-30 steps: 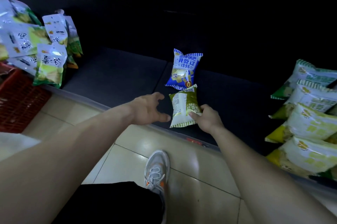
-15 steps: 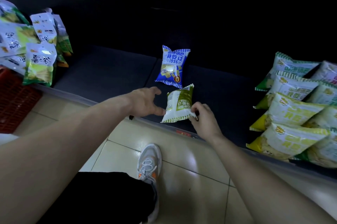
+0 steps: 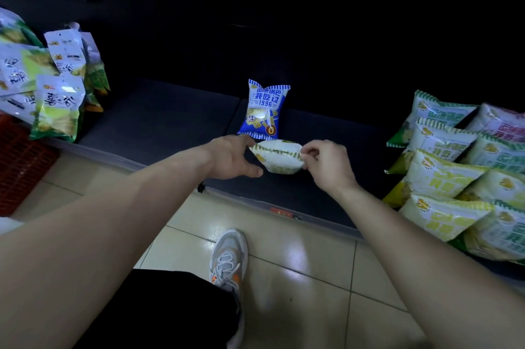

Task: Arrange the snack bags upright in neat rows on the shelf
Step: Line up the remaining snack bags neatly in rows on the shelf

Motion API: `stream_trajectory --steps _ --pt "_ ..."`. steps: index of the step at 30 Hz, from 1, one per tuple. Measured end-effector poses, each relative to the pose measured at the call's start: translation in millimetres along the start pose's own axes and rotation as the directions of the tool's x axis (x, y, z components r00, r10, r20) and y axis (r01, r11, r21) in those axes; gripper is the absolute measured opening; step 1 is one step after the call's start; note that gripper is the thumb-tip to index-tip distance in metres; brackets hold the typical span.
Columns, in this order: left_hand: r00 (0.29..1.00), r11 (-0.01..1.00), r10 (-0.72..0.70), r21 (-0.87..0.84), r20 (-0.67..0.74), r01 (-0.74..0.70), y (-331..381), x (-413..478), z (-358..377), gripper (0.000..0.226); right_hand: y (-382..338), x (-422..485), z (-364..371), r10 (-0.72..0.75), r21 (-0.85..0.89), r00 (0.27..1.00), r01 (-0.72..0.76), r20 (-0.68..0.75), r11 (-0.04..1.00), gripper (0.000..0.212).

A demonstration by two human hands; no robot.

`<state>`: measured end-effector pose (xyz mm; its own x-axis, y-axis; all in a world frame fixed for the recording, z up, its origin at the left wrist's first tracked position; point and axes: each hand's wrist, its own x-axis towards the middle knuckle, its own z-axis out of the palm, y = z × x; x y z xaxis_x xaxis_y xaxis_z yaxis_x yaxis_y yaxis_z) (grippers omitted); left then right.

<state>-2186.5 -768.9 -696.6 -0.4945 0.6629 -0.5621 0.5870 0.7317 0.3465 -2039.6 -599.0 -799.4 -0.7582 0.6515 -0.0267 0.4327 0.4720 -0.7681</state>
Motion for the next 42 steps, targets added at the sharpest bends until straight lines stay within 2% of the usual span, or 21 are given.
stream_trajectory --steps 3,7,11,15,18,21,23,24,28,32,36,39,42 --pt "1.0 1.0 0.003 0.017 0.005 -0.003 3.3 -1.5 -0.3 0.081 -2.9 1.2 -17.2 0.042 0.01 0.999 -0.042 -0.019 0.999 0.008" --pt "1.0 1.0 0.006 0.03 0.003 -0.006 2.5 -2.4 -2.0 0.08 5.6 2.7 -27.2 0.069 -0.038 0.997 -0.071 -0.045 0.997 0.013" --pt "1.0 1.0 -0.006 0.031 -0.005 0.006 -3.7 0.1 -3.4 0.08 18.5 7.6 -24.3 0.107 -0.117 0.994 -0.106 0.002 0.987 0.037" --pt "1.0 0.999 -0.023 0.03 0.01 0.023 -9.5 4.4 -1.7 0.08 23.6 10.9 -16.1 0.065 -0.284 0.995 -0.041 0.074 0.958 0.057" --pt "0.999 0.999 -0.028 0.041 0.025 0.027 -9.4 7.5 0.9 0.081 23.6 16.3 -10.0 0.027 -0.388 0.995 0.014 0.1 0.922 0.055" --pt "0.999 0.999 -0.022 0.034 0.027 0.021 -5.3 10.9 1.1 0.082 21.9 22.8 -6.6 0.013 -0.38 0.992 0.036 0.126 0.924 0.055" --pt "1.0 1.0 -0.006 0.008 0.015 0.006 0.0 13.1 1.1 0.083 19.1 26.5 -7.4 0.031 -0.343 0.986 0.028 0.166 0.939 0.069" --pt "1.0 1.0 0.005 -0.009 0.006 -0.005 3.8 14.3 1.4 0.084 17.9 27.7 -8.7 0.038 -0.335 0.983 0.025 0.182 0.942 0.073" --pt "0.989 0.994 0.101 -0.033 -0.107 -0.105 23.1 14.2 1.1 0.079 13.2 26.8 -24.4 0.035 -0.354 0.979 0.039 0.201 0.935 0.056" --pt "0.927 0.963 0.266 0.03 -0.263 -0.268 51.2 10.3 -6.4 0.076 -1.3 16.5 -72.4 -0.003 -0.38 0.969 0.1 0.248 0.919 0.061" --pt "0.91 0.933 0.359 0.1 -0.205 -0.346 88.4 1.0 -3.2 0.093 -25.4 -4.5 -133.8 -0.028 -0.438 0.96 0.154 0.279 0.886 0.069" --pt "0.893 0.908 0.409 0.177 -0.187 -0.379 115.0 -3.9 2.7 0.088 -34.4 -27.9 -165.3 -0.038 -0.47 0.961 0.169 0.275 0.866 0.071" --pt "0.895 0.901 0.424 0.167 -0.137 -0.401 138.6 -7.6 8.7 0.082 -26.5 -53.9 -187.2 -0.036 -0.436 0.97 0.141 0.24 0.889 0.066"
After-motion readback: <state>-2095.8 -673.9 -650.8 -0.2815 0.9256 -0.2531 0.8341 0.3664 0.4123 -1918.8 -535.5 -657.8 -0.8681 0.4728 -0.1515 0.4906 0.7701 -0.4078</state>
